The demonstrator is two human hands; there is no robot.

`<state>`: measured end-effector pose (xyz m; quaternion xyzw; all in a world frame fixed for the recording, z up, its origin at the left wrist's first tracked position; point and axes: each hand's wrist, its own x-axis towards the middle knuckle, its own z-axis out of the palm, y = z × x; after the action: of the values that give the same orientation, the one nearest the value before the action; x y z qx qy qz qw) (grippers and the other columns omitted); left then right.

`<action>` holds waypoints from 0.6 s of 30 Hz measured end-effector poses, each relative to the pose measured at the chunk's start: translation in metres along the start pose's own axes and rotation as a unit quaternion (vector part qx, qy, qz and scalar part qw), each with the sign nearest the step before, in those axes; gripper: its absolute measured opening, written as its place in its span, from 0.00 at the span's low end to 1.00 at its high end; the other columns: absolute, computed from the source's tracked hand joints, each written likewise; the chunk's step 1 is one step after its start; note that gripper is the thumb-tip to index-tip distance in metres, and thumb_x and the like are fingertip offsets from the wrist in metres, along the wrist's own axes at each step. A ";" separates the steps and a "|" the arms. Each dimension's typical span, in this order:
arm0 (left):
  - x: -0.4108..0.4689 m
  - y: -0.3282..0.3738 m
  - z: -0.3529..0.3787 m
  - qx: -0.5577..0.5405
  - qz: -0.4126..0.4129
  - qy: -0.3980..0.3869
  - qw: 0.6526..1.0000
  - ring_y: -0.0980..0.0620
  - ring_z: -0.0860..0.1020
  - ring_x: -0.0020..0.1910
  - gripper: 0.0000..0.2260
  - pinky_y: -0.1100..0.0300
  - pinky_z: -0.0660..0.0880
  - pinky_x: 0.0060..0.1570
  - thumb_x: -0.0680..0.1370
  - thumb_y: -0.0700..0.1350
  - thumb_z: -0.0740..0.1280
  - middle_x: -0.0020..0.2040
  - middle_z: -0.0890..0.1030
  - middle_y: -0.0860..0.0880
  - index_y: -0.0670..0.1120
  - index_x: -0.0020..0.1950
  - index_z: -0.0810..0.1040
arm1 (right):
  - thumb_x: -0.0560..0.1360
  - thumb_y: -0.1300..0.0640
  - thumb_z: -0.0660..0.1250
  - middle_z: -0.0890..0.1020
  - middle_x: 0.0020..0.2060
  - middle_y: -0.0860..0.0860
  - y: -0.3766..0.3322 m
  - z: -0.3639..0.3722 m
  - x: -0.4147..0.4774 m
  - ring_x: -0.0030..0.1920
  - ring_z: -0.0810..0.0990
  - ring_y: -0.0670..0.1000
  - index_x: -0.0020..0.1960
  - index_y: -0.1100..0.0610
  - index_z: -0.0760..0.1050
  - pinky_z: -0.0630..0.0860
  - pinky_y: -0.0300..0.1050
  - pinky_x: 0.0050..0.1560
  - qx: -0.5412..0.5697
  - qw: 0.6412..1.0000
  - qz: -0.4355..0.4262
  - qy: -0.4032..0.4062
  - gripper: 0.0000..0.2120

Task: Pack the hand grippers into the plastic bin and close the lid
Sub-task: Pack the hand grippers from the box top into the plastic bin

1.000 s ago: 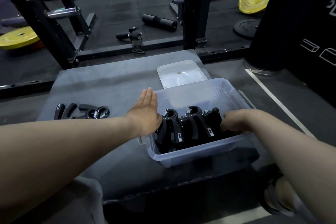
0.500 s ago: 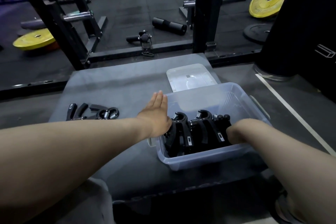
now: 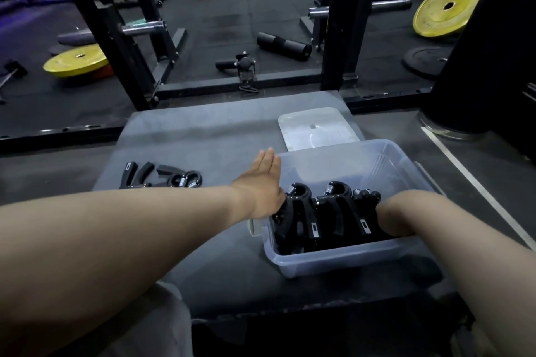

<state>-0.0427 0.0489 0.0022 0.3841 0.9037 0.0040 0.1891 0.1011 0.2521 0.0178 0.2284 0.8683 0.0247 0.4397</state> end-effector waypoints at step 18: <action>-0.013 -0.039 -0.007 -0.117 -0.003 -0.070 0.991 0.47 0.50 0.80 0.32 0.55 0.51 0.76 0.83 0.50 0.54 0.81 0.42 0.45 0.43 0.81 0.39 | 0.79 0.58 0.57 0.56 0.78 0.57 -0.150 -0.026 0.019 0.78 0.54 0.53 0.78 0.58 0.55 0.53 0.45 0.75 0.268 0.885 -0.249 0.286 0.28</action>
<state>-0.0639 0.0137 0.0073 0.3558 0.8827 0.0821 0.2960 0.0151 0.1299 -0.0177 0.0967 0.9582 -0.2551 0.0856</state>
